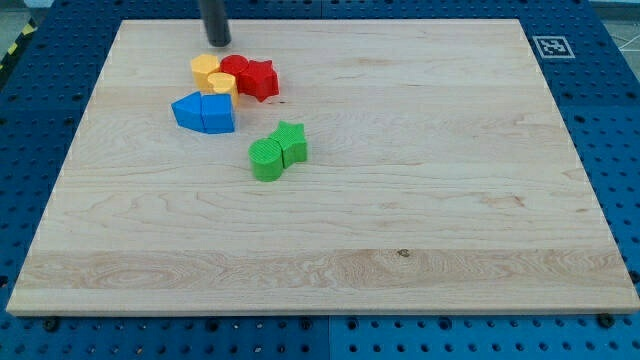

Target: Point at the green star

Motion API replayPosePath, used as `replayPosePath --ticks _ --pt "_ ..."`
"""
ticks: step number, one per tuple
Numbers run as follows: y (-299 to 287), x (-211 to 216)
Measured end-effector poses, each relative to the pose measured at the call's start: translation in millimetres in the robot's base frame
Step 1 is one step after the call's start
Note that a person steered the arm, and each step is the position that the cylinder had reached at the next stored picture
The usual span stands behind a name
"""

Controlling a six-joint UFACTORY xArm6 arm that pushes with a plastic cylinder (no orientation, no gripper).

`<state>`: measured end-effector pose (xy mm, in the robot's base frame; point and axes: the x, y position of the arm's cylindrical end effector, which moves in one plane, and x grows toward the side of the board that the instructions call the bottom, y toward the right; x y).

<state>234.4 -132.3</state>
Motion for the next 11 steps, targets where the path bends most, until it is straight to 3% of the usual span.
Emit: replayPosePath --ticks 2,4,6,8,11 --pt "98 33" --pt "166 131" --pt "171 244" --pt "139 255" --pt "106 202"
